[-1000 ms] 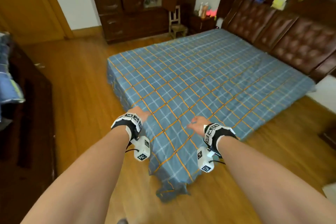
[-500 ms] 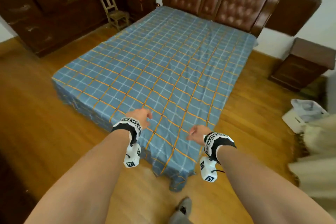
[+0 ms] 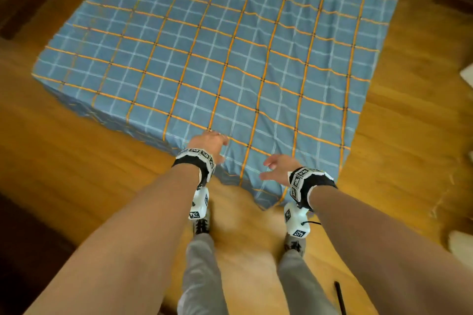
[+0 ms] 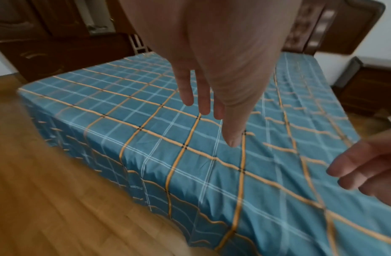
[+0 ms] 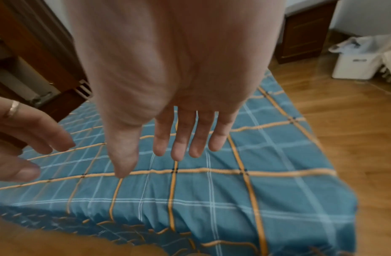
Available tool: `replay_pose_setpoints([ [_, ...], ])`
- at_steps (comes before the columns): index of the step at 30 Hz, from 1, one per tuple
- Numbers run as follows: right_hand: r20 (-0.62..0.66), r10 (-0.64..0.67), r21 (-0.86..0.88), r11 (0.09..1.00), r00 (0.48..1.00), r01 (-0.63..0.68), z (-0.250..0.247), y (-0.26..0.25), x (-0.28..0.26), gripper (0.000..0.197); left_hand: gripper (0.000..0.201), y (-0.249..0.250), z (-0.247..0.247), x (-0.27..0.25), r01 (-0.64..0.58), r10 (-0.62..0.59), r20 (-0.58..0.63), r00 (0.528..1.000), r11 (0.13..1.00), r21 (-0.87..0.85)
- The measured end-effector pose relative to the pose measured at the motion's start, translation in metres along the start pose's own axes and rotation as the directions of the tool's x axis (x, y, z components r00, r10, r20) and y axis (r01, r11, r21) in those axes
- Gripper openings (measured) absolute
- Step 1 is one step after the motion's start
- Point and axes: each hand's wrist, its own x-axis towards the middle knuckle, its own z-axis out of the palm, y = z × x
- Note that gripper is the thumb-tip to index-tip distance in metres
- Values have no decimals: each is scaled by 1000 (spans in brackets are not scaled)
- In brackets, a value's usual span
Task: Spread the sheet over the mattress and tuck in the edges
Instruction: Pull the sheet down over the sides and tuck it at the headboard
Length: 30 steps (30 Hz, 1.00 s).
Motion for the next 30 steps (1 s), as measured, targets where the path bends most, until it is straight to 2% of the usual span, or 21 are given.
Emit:
replay_pose_setpoints([
  [4,-95,83,34,996,992,-80,55,-11,85,61,62,-43,48,90,-121,117,53,992,990,76],
  [8,-208,162,-38,984,965,-173,106,-19,158,66,60,-88,100,156,-204,198,54,979,967,154],
  [10,-320,182,-66,975,930,-213,122,-21,179,50,53,-106,125,179,-223,218,44,975,960,169],
  [13,-401,187,-143,954,897,-263,136,-22,192,18,23,-115,145,194,-292,295,27,955,922,256],
  [16,-370,208,-226,925,905,-305,139,-31,189,22,21,-116,147,196,-356,371,18,929,876,324],
  [18,-277,229,-291,906,933,-309,139,-37,185,29,23,-115,147,191,-396,385,102,917,852,343],
  [21,-160,263,-350,886,951,-304,149,-41,169,31,25,-118,156,176,-476,384,294,875,794,379],
  [23,-111,293,-317,895,950,-313,159,-39,159,29,26,-123,161,163,-449,340,326,882,816,364],
  [26,-49,309,-252,916,950,-311,165,-45,151,36,24,-137,157,147,-369,311,239,920,892,262],
  [28,-68,274,-210,936,959,-283,162,-57,148,38,24,-150,148,134,-294,271,143,952,940,172],
  [30,-96,213,-198,953,972,-229,157,-77,146,34,32,-168,136,124,-231,224,64,972,963,137],
])
